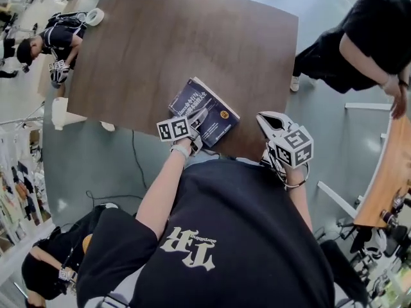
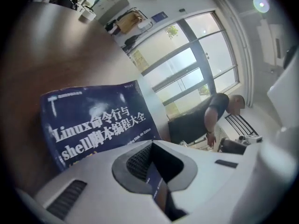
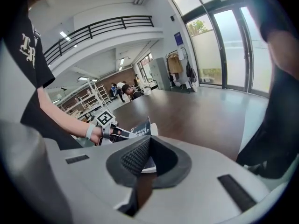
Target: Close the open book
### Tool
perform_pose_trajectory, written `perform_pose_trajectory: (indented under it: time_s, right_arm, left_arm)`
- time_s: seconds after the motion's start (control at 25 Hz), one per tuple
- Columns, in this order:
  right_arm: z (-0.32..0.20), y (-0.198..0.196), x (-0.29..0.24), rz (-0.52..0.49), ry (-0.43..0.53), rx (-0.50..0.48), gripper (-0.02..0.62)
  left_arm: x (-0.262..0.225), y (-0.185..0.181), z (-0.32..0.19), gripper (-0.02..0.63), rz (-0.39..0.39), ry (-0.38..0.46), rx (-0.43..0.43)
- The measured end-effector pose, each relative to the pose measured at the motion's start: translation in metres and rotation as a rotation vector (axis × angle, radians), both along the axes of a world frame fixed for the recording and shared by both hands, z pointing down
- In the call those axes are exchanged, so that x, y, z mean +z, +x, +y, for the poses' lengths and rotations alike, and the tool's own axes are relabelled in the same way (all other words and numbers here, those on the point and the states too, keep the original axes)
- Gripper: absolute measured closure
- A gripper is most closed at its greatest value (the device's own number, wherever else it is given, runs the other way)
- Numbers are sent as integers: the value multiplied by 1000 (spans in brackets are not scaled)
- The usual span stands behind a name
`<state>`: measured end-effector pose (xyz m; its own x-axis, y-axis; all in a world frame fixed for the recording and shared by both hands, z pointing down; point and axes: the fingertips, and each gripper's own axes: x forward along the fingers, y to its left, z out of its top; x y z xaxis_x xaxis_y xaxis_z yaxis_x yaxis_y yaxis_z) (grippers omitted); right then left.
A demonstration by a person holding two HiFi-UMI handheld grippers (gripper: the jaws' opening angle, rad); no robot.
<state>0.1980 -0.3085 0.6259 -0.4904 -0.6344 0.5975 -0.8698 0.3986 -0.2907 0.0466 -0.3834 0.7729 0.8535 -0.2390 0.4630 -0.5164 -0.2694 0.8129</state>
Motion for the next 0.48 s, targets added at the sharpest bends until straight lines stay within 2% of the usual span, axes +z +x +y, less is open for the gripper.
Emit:
perform_pose_trajectory:
  time_s: [0.48]
  right_arm:
    - [-32,-30,3,-84,28,-225,607]
  left_arm:
    - [-58,-75,47,601,-54,117,-270]
